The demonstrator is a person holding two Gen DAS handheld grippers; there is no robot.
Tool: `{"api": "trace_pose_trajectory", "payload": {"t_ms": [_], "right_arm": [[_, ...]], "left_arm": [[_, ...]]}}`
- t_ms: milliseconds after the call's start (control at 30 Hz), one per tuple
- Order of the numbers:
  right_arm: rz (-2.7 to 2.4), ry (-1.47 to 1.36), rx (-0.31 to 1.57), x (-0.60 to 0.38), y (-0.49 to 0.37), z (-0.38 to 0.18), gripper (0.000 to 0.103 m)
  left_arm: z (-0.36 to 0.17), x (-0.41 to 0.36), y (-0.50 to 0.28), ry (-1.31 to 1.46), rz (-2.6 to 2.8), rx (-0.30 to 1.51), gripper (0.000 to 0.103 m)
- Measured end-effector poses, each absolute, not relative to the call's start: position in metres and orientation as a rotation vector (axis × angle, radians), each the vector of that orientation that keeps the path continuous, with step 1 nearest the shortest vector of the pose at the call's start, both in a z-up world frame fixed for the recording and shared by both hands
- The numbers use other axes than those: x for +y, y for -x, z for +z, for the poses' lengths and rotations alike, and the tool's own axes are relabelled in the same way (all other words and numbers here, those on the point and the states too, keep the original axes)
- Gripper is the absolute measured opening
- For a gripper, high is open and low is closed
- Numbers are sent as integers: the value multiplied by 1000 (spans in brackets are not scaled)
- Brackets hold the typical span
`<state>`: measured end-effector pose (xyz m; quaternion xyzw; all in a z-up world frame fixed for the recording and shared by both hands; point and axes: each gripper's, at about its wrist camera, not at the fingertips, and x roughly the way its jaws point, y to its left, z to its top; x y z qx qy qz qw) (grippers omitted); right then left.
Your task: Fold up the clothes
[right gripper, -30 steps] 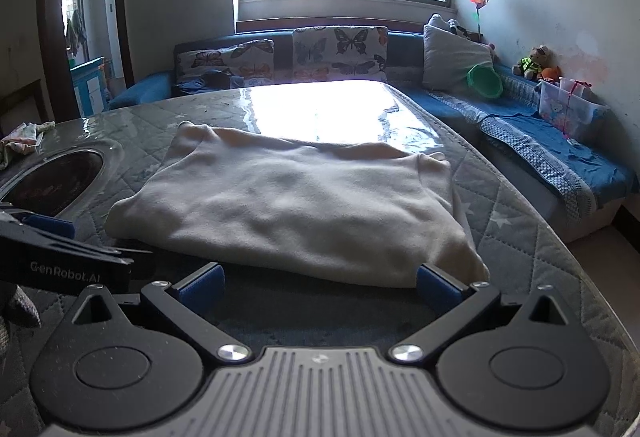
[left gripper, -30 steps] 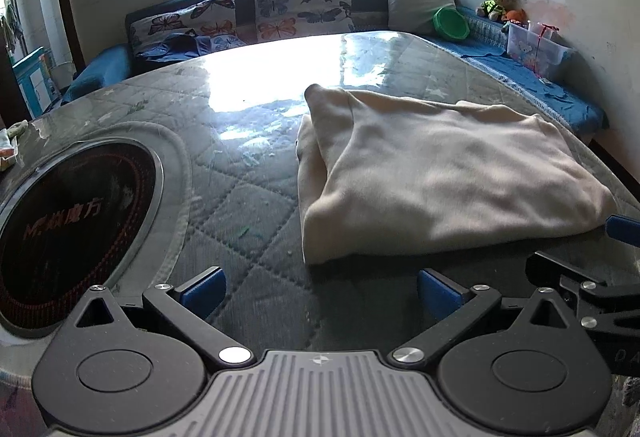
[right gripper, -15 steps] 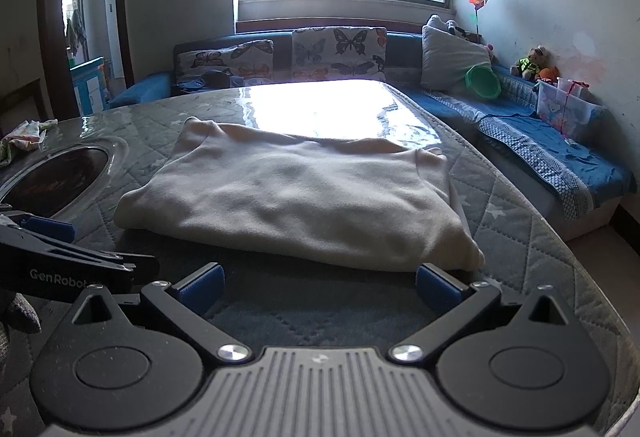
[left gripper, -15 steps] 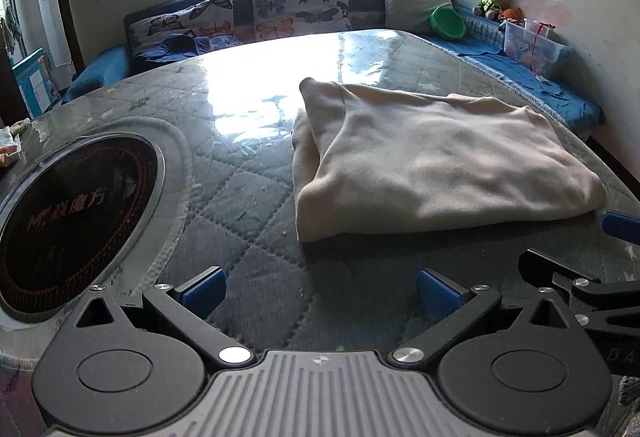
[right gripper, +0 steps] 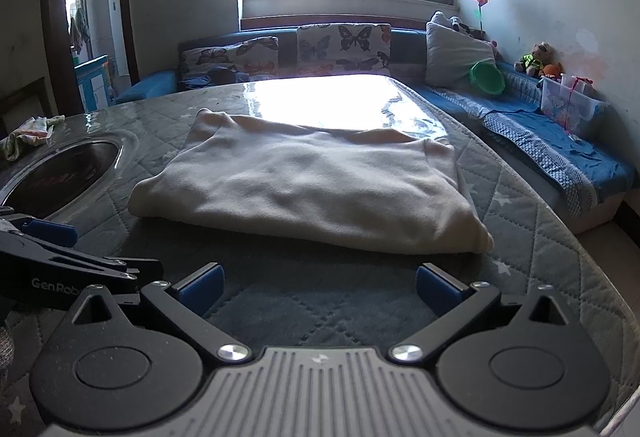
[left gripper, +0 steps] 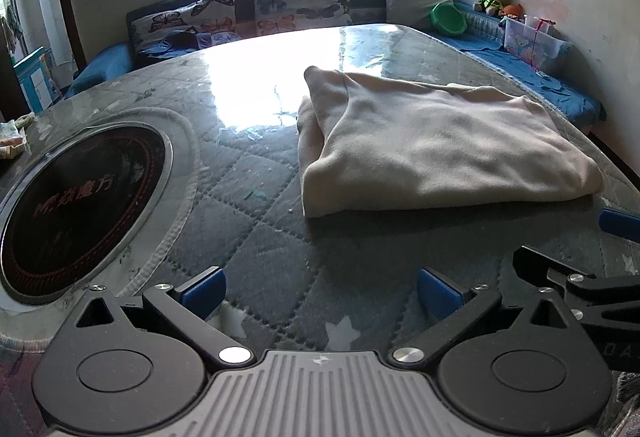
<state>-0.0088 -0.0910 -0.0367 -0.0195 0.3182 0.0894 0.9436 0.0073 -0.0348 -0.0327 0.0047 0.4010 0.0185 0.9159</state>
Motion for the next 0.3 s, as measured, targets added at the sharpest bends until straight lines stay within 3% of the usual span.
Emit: {"api": "trace_pose_trajectory", "payload": {"t_ms": [300], "right_arm": [[182, 46, 656, -88, 14, -37, 103]], "left_arm": [[-32, -34, -2, -12, 48, 815, 103]]}}
